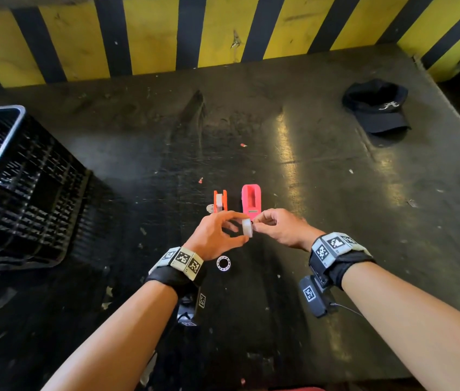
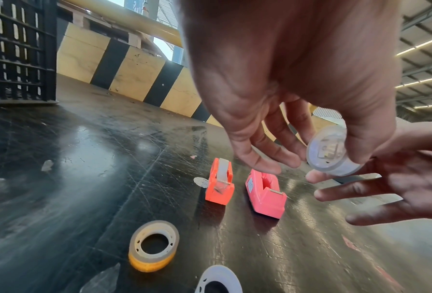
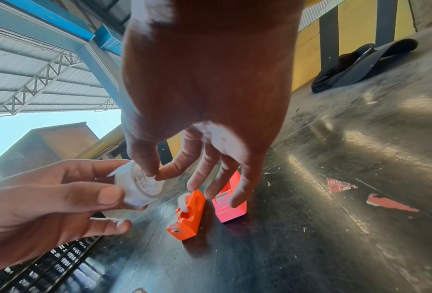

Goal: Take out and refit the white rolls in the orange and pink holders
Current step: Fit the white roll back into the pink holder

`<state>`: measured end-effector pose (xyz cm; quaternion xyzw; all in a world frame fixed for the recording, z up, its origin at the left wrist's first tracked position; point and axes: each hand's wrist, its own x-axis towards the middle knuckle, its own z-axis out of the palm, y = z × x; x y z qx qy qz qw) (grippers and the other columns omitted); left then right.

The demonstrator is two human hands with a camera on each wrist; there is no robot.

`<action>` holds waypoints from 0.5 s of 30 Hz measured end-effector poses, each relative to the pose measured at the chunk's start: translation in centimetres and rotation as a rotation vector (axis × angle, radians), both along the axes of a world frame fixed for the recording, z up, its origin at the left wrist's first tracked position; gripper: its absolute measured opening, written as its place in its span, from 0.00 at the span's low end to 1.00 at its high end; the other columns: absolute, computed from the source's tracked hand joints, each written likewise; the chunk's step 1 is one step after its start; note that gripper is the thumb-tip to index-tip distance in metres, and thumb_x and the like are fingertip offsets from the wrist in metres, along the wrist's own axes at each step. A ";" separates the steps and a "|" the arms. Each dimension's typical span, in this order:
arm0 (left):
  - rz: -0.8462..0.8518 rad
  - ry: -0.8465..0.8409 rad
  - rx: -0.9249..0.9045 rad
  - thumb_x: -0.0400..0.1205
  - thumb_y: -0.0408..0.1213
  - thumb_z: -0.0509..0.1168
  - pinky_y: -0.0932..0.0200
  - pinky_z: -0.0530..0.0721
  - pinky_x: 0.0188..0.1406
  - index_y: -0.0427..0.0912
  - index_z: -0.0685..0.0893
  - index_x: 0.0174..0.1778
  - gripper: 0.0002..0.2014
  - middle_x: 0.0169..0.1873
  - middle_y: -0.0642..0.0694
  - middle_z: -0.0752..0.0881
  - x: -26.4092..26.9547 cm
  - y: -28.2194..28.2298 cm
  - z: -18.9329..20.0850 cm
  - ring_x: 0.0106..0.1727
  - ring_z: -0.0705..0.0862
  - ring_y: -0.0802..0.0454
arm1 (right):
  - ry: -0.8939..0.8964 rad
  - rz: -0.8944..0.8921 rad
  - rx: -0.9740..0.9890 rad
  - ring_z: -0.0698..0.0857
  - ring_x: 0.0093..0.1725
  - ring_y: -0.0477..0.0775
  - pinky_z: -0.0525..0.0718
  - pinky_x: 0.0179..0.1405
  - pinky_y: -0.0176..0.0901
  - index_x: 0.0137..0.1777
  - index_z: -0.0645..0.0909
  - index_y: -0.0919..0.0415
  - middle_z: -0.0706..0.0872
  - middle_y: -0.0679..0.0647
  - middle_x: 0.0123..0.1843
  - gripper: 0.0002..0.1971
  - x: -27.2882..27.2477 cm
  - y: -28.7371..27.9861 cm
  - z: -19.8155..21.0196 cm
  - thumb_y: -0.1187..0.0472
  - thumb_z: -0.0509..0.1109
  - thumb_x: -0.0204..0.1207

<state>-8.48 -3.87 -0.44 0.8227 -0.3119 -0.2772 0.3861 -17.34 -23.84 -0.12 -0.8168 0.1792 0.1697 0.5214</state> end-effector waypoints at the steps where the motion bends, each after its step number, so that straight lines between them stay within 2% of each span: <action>1: 0.000 -0.003 0.003 0.76 0.39 0.81 0.79 0.82 0.45 0.50 0.87 0.69 0.25 0.47 0.64 0.85 0.0 0.0 0.1 0.53 0.89 0.62 | -0.011 0.000 0.013 0.87 0.50 0.47 0.80 0.49 0.35 0.57 0.90 0.63 0.93 0.55 0.54 0.11 0.0 0.0 0.0 0.55 0.75 0.83; 4: -0.009 -0.005 -0.001 0.75 0.40 0.81 0.76 0.84 0.48 0.53 0.85 0.69 0.25 0.51 0.63 0.87 0.2 0.0 0.1 0.54 0.89 0.60 | -0.014 -0.014 0.051 0.88 0.53 0.50 0.79 0.53 0.41 0.57 0.90 0.62 0.93 0.56 0.55 0.11 0.0 0.0 -0.4 0.55 0.74 0.84; 8: 0.005 -0.008 0.012 0.75 0.41 0.81 0.72 0.84 0.48 0.52 0.85 0.65 0.23 0.53 0.65 0.86 0.6 -0.1 0.1 0.56 0.88 0.63 | 0.008 -0.045 0.047 0.82 0.45 0.43 0.75 0.46 0.38 0.58 0.88 0.59 0.87 0.47 0.47 0.08 0.3 -0.4 -1.1 0.58 0.70 0.86; 11: 0.011 -0.025 0.022 0.74 0.41 0.81 0.71 0.83 0.51 0.52 0.86 0.64 0.22 0.53 0.64 0.86 1.3 -0.4 0.1 0.57 0.86 0.63 | 0.012 -0.073 -0.083 0.85 0.51 0.49 0.80 0.45 0.41 0.59 0.85 0.53 0.86 0.49 0.53 0.06 1.0 -1.4 -2.3 0.58 0.69 0.85; 13: 0.017 -0.024 0.028 0.74 0.39 0.81 0.69 0.83 0.55 0.52 0.86 0.64 0.22 0.55 0.59 0.88 2.2 -0.7 0.2 0.58 0.87 0.61 | 0.048 -0.069 -0.146 0.87 0.59 0.54 0.87 0.56 0.52 0.61 0.80 0.49 0.86 0.50 0.58 0.11 1.8 -2.2 -3.1 0.58 0.73 0.81; 15: 0.012 -0.052 0.042 0.73 0.39 0.81 0.69 0.82 0.56 0.51 0.86 0.64 0.23 0.56 0.57 0.89 3.2 -1.1 0.3 0.58 0.87 0.60 | 0.103 -0.010 -0.227 0.84 0.70 0.59 0.83 0.71 0.60 0.73 0.74 0.50 0.82 0.54 0.70 0.27 2.8 -2.9 -3.9 0.58 0.79 0.76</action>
